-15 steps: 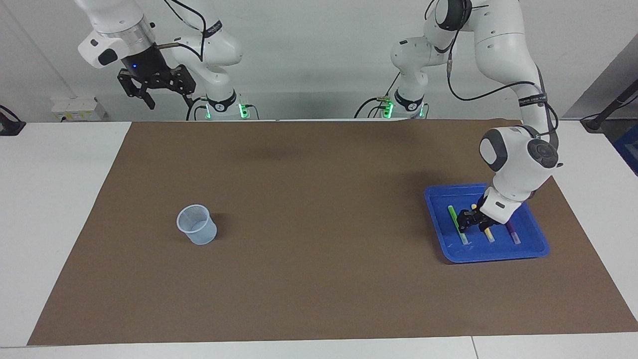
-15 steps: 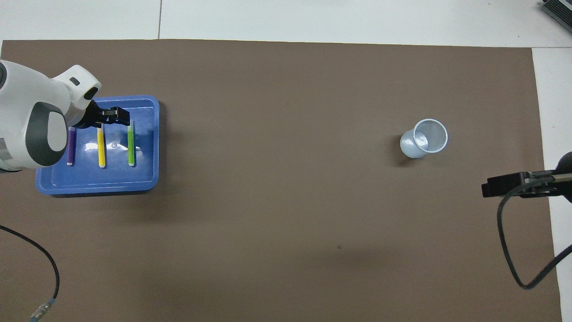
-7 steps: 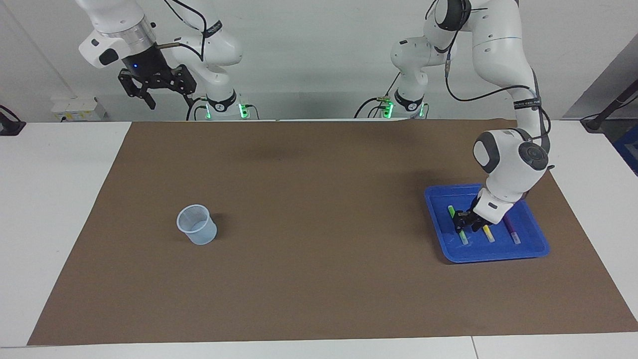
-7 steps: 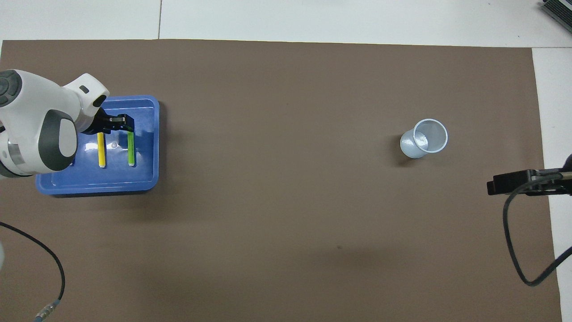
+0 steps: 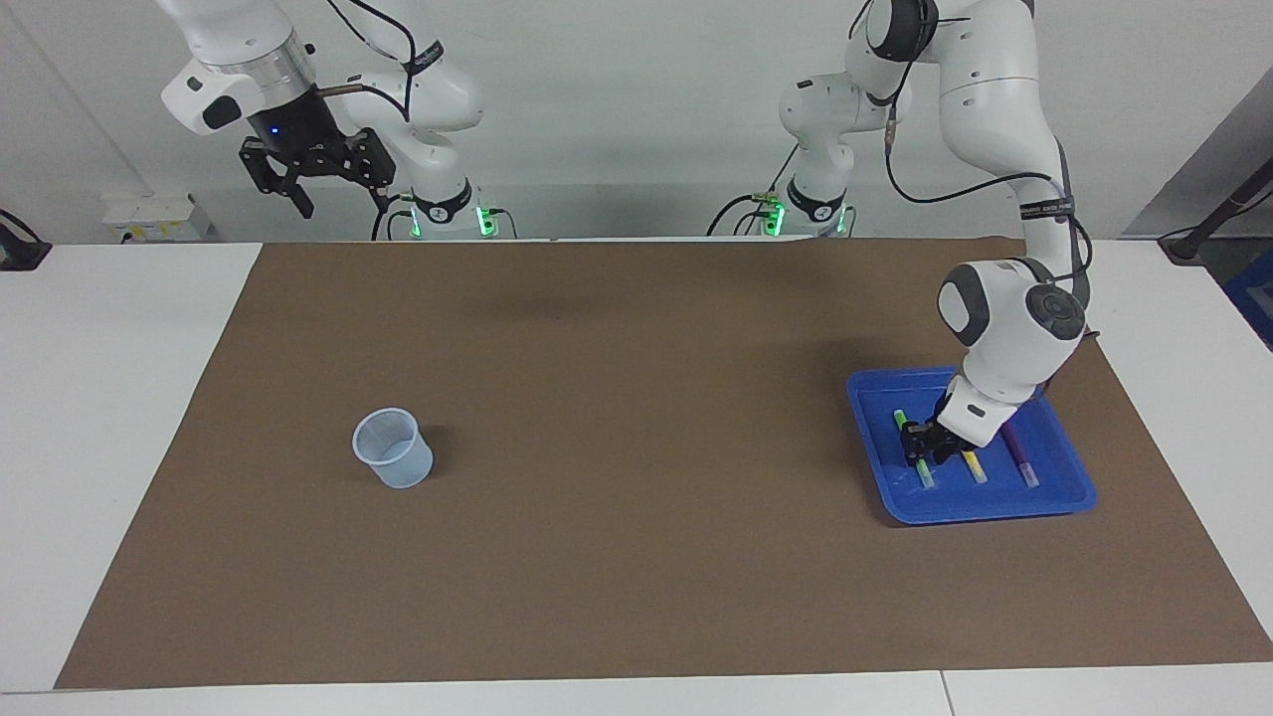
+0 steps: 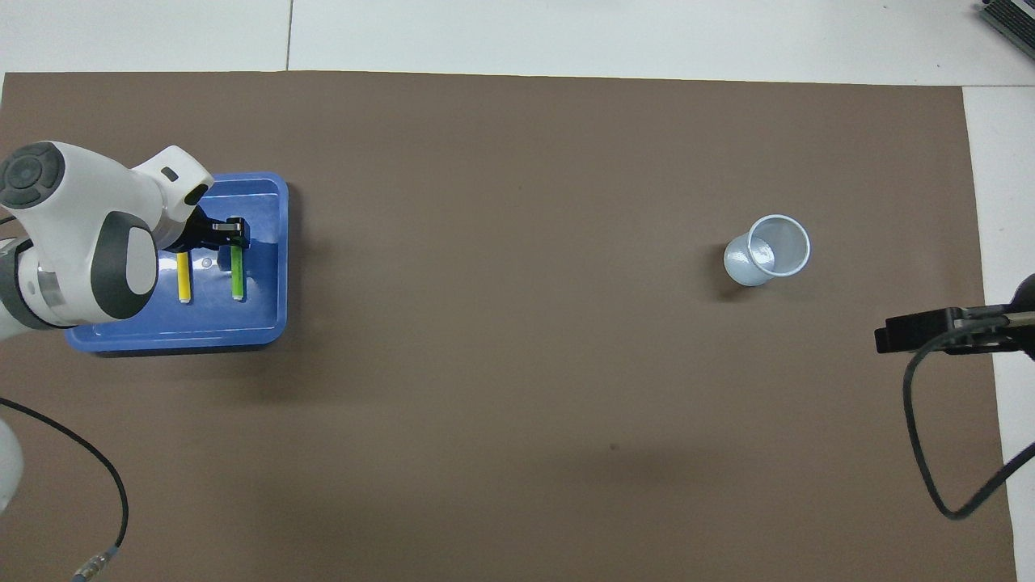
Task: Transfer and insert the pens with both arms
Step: 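Lower the left gripper and close it on the green pen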
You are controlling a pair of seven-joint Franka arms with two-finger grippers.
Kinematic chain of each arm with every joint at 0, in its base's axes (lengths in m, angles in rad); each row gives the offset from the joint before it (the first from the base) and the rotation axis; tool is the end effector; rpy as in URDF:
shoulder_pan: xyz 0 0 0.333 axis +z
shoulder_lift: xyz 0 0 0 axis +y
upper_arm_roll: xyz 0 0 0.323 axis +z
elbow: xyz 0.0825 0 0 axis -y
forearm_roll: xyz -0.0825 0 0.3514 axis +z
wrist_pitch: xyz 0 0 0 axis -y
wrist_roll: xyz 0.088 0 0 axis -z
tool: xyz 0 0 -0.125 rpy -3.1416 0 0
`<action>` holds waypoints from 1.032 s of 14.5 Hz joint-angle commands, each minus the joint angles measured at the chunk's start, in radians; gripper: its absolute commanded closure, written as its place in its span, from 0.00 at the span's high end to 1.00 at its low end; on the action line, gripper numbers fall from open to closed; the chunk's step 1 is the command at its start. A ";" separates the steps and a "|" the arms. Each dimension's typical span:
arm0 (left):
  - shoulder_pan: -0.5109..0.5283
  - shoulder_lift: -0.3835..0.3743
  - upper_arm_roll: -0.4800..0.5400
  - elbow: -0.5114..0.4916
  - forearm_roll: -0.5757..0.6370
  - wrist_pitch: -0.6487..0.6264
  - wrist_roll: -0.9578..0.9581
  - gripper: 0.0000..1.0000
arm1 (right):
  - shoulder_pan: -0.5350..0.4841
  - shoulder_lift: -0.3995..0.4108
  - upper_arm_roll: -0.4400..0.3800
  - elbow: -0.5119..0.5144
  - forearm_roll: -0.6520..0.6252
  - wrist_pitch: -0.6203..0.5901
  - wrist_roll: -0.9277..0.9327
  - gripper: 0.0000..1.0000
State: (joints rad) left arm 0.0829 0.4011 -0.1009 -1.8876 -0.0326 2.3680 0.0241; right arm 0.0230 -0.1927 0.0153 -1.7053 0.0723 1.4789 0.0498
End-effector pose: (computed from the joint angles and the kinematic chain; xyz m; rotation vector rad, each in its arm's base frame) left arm 0.6186 -0.0078 0.3127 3.0766 -0.0156 0.1249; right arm 0.4481 0.0275 0.6410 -3.0734 0.0098 0.0565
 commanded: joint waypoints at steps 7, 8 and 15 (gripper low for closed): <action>-0.009 -0.016 0.007 -0.018 -0.018 0.002 0.000 0.00 | -0.006 -0.024 0.002 -0.028 -0.009 0.027 -0.021 1.00; -0.005 -0.016 0.006 -0.005 -0.035 -0.021 -0.013 0.00 | -0.006 -0.024 0.002 -0.030 -0.009 0.027 -0.021 1.00; 0.006 -0.050 0.006 0.082 -0.124 -0.182 -0.016 0.00 | -0.015 -0.024 -0.003 -0.025 -0.009 0.012 -0.022 1.00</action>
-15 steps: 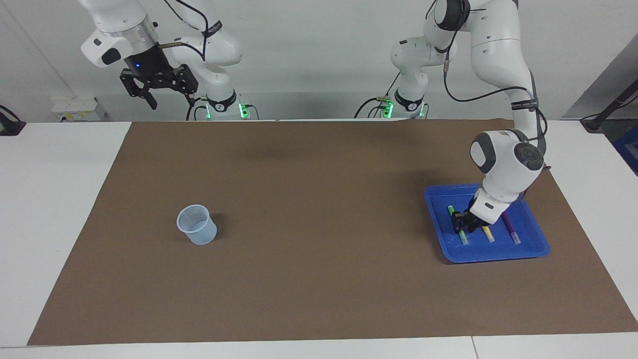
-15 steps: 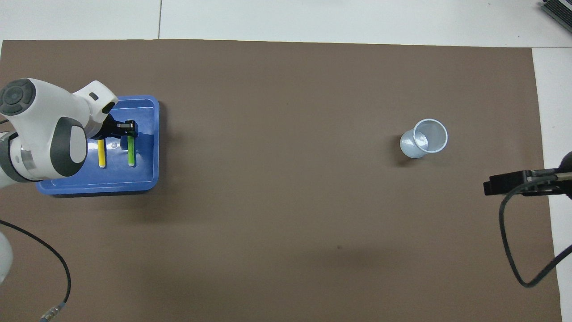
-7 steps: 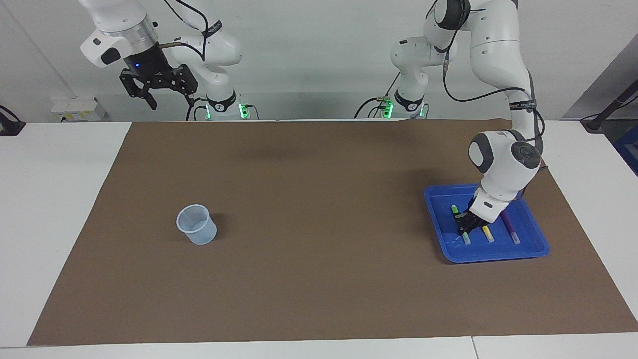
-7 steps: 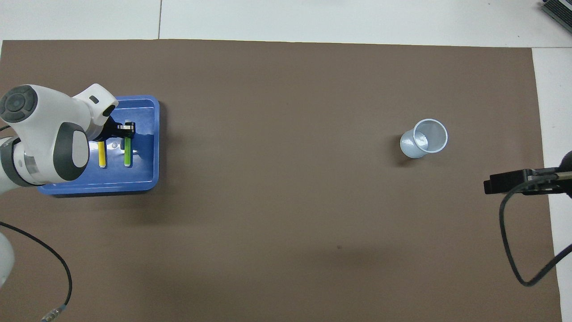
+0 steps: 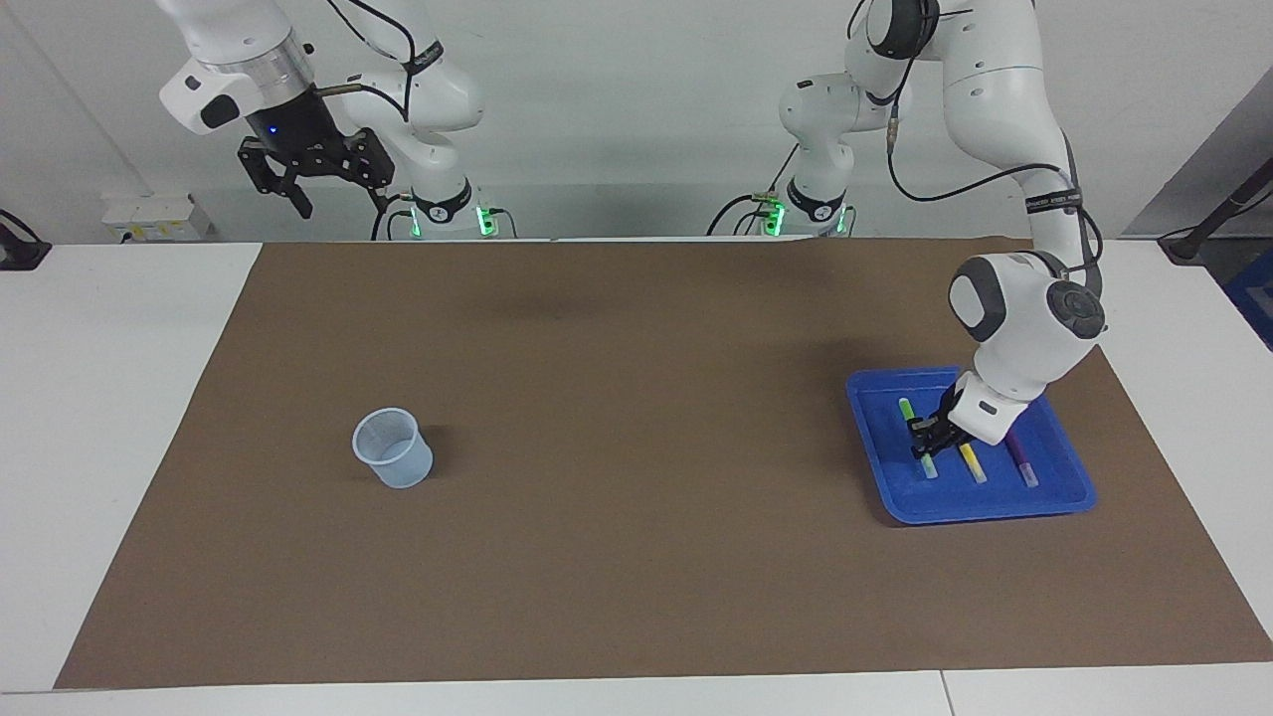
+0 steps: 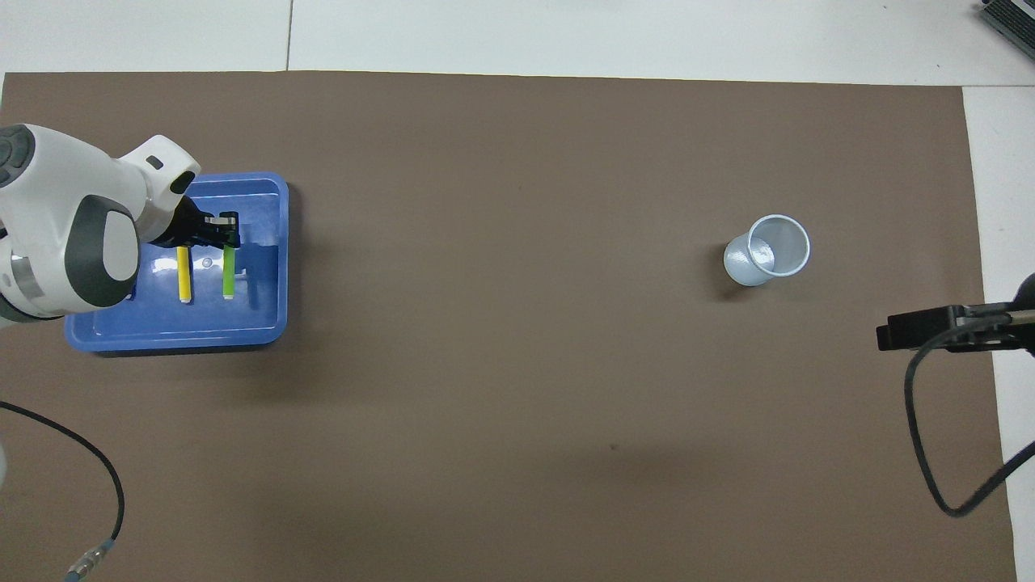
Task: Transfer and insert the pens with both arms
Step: 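Lower the left gripper and close it on the green pen, then lift the green pen out of the tray with the left gripper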
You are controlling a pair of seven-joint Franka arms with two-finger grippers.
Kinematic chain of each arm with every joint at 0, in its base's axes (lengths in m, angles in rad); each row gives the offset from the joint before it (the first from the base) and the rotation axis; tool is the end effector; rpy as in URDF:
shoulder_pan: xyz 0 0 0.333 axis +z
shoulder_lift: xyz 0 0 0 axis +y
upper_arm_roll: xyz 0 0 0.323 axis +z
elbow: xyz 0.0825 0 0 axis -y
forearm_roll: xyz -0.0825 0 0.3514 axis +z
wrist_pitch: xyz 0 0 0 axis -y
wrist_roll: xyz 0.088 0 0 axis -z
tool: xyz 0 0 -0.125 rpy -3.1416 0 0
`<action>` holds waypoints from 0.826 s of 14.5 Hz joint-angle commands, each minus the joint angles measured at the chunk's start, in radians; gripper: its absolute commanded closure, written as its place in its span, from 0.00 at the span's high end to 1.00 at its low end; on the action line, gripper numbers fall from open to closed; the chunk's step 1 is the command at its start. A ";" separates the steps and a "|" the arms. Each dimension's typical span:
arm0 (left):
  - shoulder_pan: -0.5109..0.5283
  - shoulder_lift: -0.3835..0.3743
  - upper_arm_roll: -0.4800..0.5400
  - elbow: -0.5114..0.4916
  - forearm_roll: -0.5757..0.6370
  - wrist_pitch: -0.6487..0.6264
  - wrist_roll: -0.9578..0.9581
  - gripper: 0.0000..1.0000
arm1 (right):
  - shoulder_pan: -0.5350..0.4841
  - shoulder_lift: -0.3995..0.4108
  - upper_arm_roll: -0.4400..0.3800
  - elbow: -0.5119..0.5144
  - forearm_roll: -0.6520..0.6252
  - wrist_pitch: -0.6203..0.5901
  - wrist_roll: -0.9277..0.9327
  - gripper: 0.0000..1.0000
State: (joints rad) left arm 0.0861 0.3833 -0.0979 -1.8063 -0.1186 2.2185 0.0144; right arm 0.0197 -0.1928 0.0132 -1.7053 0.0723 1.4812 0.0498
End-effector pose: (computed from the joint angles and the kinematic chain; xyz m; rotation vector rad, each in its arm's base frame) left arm 0.6231 -0.0081 0.3442 3.0082 0.0777 0.0450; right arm 0.4485 0.0250 0.6413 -3.0729 0.0182 0.0525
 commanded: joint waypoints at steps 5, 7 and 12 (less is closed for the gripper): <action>-0.012 -0.035 0.001 0.065 -0.130 -0.108 -0.170 0.00 | -0.021 -0.037 0.002 -0.019 -0.008 -0.040 -0.031 1.00; -0.016 -0.046 -0.003 0.065 -0.131 -0.129 -0.302 0.00 | -0.014 -0.051 0.008 -0.016 0.001 -0.053 -0.030 1.00; -0.083 -0.069 -0.005 0.059 -0.176 -0.165 -0.678 0.00 | -0.015 -0.083 0.002 -0.009 0.004 -0.048 -0.047 1.00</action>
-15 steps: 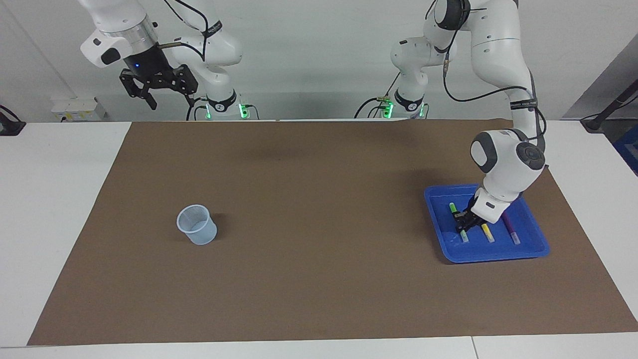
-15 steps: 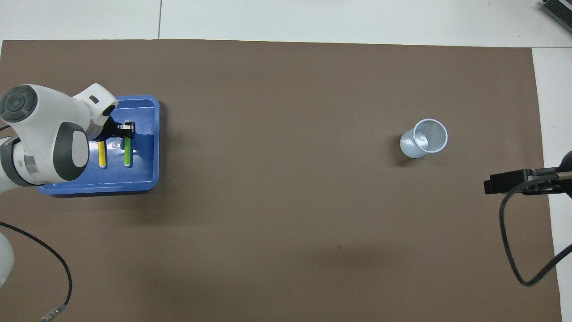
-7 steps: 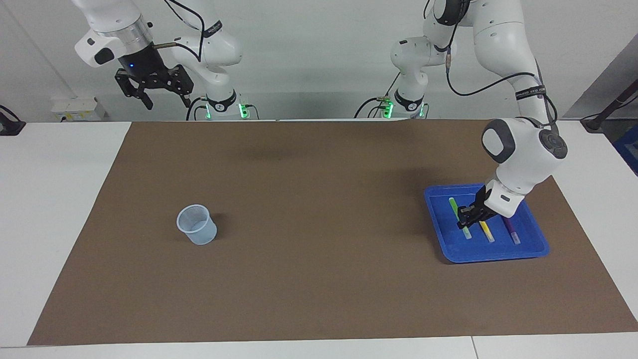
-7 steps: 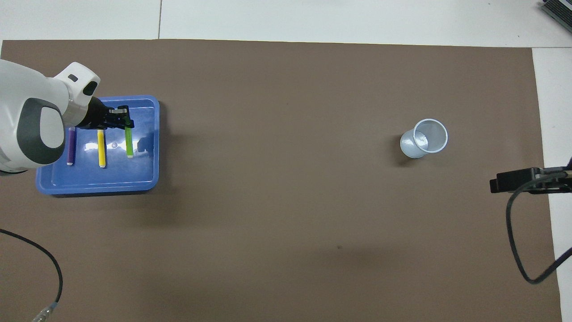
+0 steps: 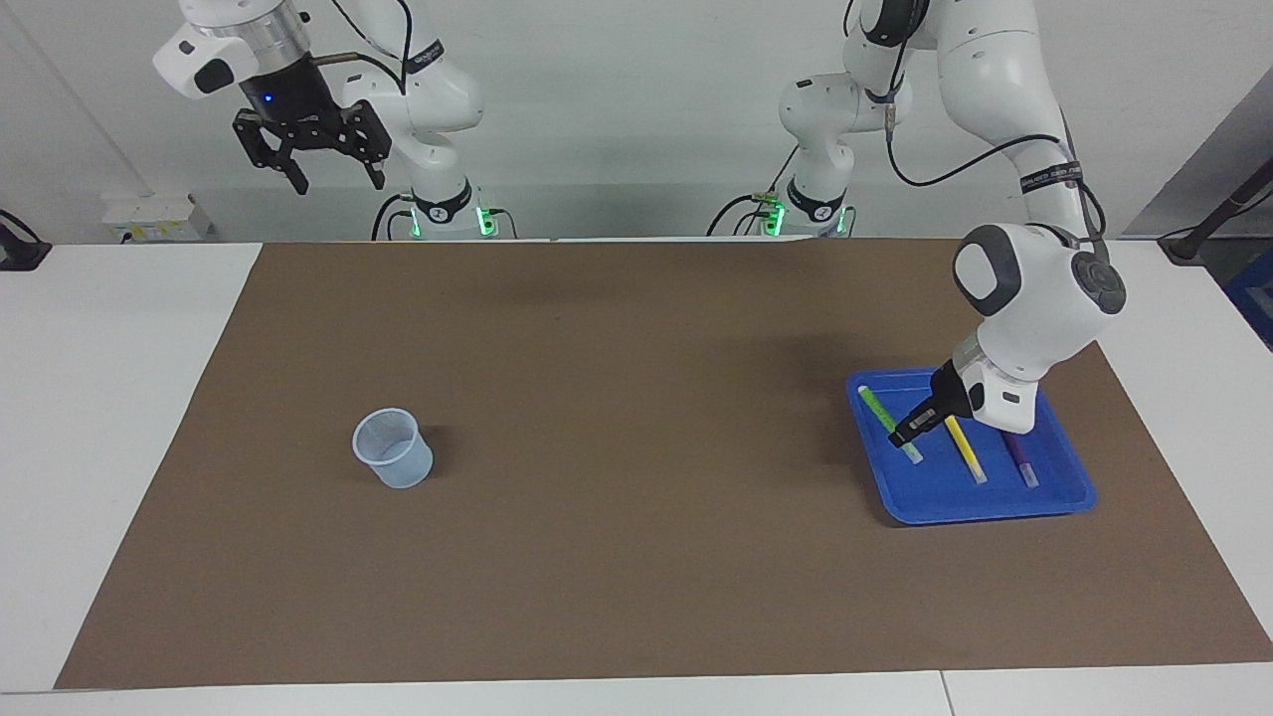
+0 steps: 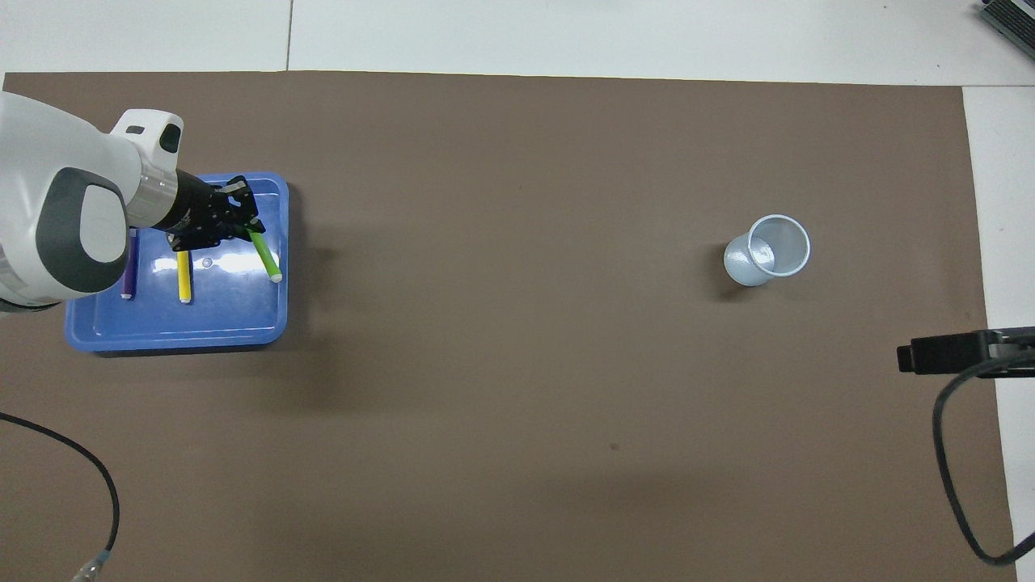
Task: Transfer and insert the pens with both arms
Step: 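Lift the green pen out of the tray with the left gripper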
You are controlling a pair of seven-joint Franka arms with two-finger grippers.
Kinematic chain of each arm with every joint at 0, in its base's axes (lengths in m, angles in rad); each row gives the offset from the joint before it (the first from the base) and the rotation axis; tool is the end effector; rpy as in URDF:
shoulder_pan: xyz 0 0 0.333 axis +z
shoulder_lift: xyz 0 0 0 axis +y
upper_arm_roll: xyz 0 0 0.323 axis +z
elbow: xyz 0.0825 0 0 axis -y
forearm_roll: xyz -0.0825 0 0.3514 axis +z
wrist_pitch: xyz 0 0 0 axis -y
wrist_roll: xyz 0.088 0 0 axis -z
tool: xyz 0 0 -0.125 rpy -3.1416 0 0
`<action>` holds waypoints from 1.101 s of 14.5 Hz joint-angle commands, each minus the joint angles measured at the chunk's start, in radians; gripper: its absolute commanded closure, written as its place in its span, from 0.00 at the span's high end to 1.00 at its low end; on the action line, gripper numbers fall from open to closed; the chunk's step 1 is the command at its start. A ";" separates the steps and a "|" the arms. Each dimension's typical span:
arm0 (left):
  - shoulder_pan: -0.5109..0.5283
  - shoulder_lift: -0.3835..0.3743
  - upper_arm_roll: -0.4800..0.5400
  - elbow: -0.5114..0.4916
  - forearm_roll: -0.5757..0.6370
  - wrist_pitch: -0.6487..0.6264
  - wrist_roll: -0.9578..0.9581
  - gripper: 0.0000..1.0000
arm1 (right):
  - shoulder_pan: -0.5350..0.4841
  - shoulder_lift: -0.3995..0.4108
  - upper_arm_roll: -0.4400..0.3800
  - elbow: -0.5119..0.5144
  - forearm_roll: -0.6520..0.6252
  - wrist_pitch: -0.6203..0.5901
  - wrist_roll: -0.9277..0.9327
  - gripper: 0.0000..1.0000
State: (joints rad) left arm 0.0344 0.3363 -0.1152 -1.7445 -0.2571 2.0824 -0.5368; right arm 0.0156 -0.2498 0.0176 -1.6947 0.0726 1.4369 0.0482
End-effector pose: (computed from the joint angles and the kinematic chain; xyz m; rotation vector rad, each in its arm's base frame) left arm 0.6178 -0.0607 0.3900 2.7648 0.8382 -0.1128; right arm 0.4247 0.0252 0.6669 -3.0743 0.0095 0.0166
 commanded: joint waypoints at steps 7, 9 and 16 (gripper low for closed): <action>-0.062 -0.026 0.012 -0.009 -0.209 -0.013 -0.354 0.00 | -0.031 -0.013 -0.004 -0.183 0.189 0.241 -0.211 1.00; -0.100 -0.025 0.012 -0.009 -0.256 0.016 -0.454 0.00 | -0.022 0.029 0.002 -0.192 0.246 0.310 -0.167 1.00; -0.180 -0.022 0.012 -0.033 -0.373 0.152 -0.636 0.00 | 0.205 0.191 0.009 -0.264 0.449 0.730 0.180 1.00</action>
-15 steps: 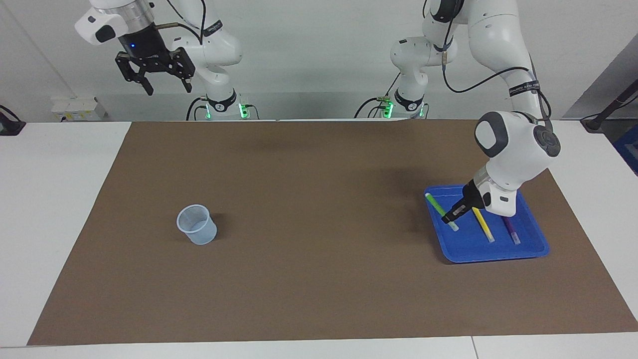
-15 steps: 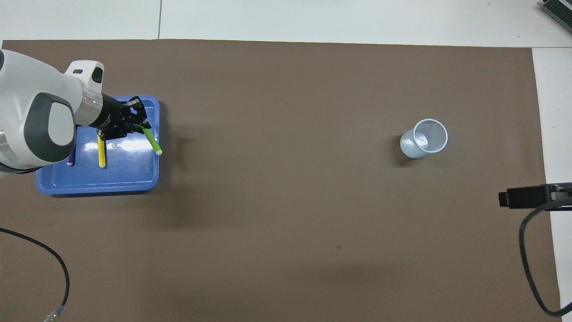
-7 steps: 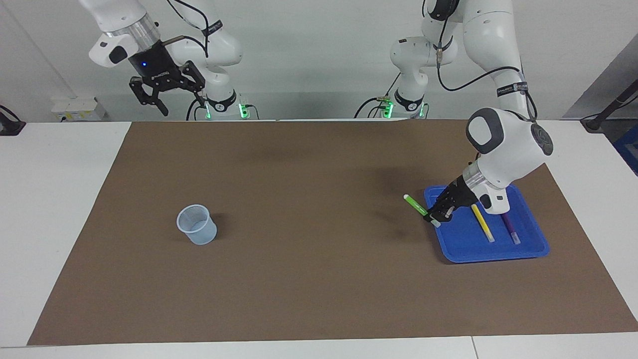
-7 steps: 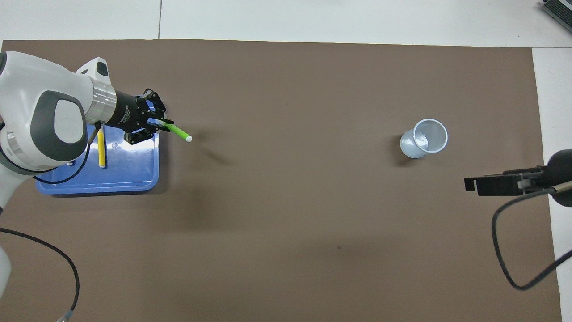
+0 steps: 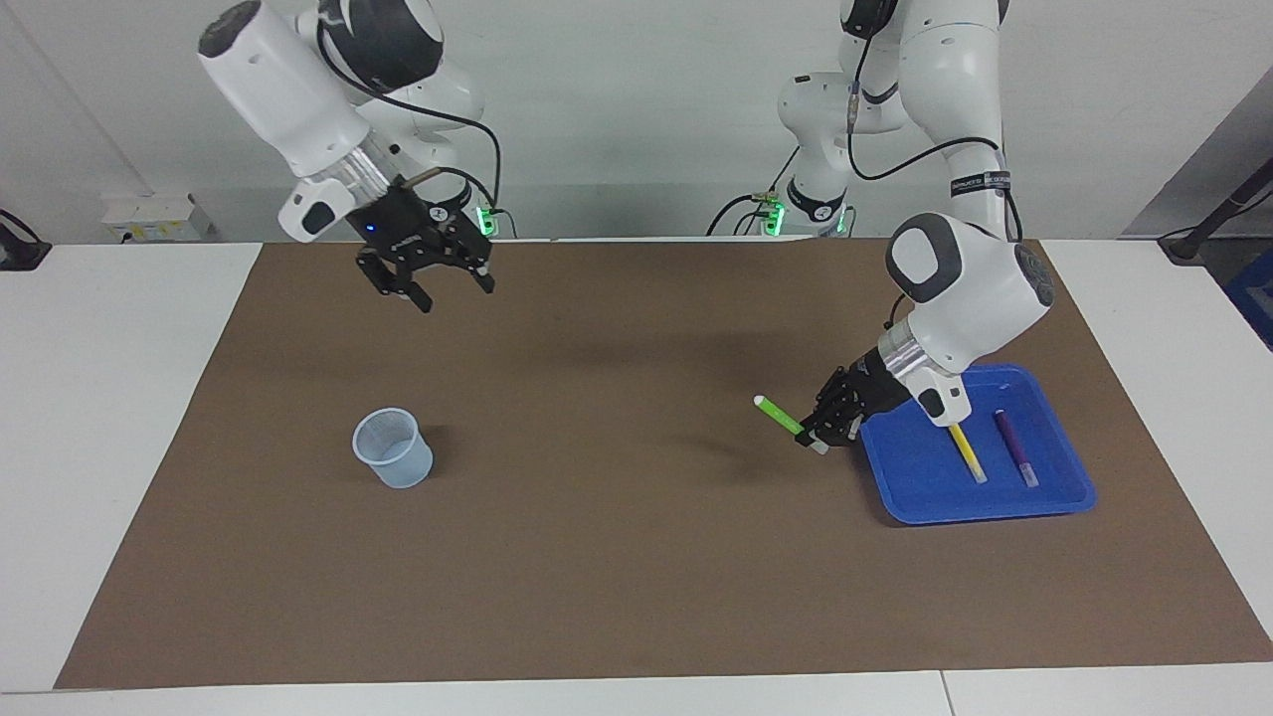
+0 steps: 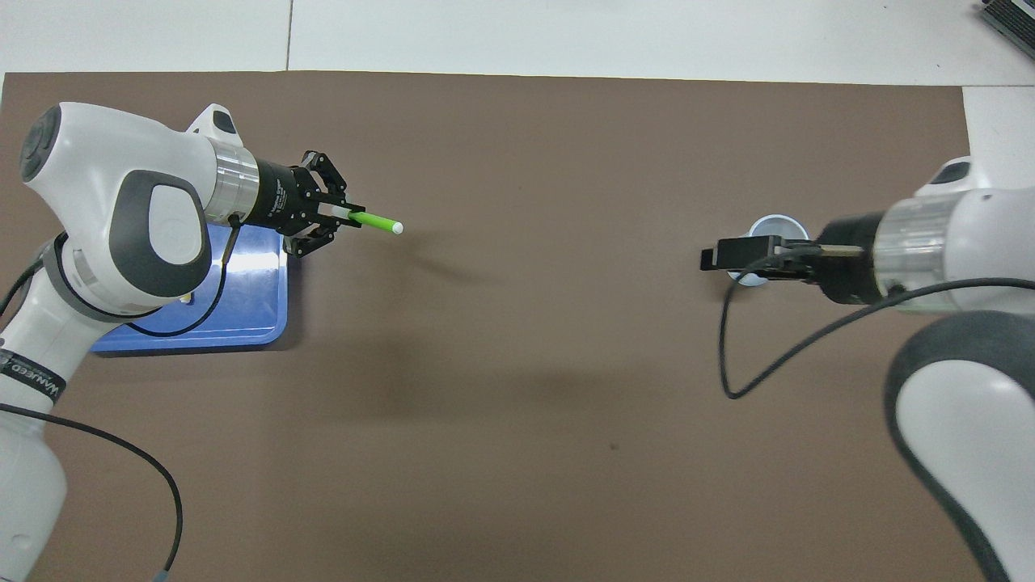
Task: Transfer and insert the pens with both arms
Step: 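Hold out the green pen while the right gripper grasps its tip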
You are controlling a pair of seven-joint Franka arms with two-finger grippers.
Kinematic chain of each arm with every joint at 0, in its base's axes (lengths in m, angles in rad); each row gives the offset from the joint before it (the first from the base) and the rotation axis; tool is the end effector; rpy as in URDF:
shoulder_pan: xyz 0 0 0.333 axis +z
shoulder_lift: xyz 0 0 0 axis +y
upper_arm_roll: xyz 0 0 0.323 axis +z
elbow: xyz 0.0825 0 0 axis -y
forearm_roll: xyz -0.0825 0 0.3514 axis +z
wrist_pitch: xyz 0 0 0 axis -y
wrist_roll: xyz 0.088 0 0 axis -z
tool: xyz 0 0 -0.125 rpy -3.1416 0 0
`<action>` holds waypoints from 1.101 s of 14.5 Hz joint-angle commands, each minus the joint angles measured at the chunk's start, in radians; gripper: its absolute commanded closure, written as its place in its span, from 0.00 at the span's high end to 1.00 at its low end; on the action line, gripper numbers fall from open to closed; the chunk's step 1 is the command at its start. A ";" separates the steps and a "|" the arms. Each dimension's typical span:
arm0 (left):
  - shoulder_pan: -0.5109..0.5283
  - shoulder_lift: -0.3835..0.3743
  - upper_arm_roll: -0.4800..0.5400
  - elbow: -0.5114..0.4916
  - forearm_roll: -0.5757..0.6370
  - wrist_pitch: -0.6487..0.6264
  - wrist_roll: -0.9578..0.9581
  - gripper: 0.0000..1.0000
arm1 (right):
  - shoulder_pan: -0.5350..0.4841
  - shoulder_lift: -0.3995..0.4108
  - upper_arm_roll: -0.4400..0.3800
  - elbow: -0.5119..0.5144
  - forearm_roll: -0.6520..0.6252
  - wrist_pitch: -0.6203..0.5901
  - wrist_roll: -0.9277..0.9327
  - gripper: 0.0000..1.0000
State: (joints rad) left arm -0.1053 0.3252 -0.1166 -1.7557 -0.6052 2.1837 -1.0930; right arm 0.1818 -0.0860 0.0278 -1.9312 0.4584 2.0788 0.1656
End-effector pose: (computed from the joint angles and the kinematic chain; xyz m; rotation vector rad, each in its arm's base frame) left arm 0.6126 -0.1615 0.4082 2.1615 1.4947 -0.3472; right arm 0.5136 0.1398 0.5514 -2.6713 0.1798 -0.2002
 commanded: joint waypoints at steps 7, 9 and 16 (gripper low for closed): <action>-0.109 -0.014 0.014 -0.056 -0.197 0.131 -0.143 0.00 | 0.255 0.253 -0.002 -0.002 0.197 0.447 0.157 1.00; -0.148 -0.014 0.014 -0.054 -0.199 0.145 -0.142 0.00 | 0.265 0.270 0.000 0.023 0.195 0.449 0.129 1.00; -0.197 -0.015 0.011 -0.061 -0.199 0.137 -0.139 0.00 | 0.268 0.282 0.000 0.107 0.175 0.342 -0.077 0.97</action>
State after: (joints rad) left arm -0.2715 0.3257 -0.1170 -1.7940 -0.7850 2.3134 -1.2269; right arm 0.4538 0.1830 0.0292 -1.8545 0.6286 2.4456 0.1245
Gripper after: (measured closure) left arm 0.833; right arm 0.009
